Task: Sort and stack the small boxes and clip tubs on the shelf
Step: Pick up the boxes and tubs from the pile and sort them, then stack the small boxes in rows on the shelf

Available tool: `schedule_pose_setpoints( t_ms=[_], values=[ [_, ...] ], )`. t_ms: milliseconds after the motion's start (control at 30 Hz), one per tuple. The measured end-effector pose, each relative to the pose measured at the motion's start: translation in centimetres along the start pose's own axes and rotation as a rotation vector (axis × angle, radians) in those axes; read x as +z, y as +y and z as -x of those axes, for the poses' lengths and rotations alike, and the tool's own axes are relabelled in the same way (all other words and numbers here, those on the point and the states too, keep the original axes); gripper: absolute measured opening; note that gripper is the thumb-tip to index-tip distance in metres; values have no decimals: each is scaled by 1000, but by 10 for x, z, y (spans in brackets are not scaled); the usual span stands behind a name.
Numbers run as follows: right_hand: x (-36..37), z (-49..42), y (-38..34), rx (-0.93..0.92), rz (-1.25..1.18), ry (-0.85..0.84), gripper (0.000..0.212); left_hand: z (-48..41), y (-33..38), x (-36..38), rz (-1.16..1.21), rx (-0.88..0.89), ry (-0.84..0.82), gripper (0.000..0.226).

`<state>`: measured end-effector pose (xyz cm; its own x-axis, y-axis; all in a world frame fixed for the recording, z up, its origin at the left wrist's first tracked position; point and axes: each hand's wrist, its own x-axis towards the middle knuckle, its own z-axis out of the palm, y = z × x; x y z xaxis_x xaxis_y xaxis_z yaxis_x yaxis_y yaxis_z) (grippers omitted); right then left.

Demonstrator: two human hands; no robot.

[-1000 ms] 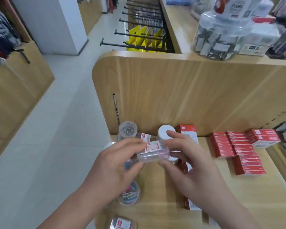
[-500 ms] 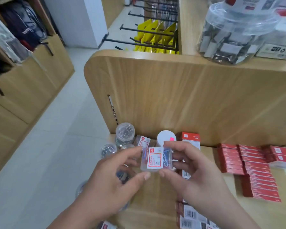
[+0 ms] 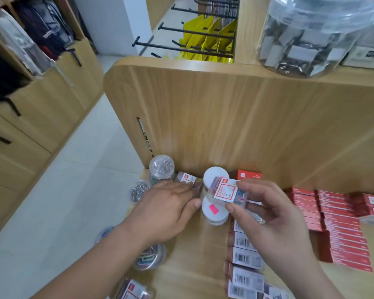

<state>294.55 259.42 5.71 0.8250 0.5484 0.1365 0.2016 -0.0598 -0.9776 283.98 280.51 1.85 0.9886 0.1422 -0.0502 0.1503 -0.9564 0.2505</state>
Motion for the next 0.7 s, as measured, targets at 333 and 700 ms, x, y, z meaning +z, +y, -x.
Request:
schedule_pose_setpoints(
  t_ms=[333, 700],
  values=[
    [-10, 6, 6, 1, -27, 52, 33, -9, 11, -3, 23, 24, -91, 84],
    [3, 0, -10, 26, 43, 8, 45, 9, 14, -29, 264, -4, 183, 38]
  ],
)
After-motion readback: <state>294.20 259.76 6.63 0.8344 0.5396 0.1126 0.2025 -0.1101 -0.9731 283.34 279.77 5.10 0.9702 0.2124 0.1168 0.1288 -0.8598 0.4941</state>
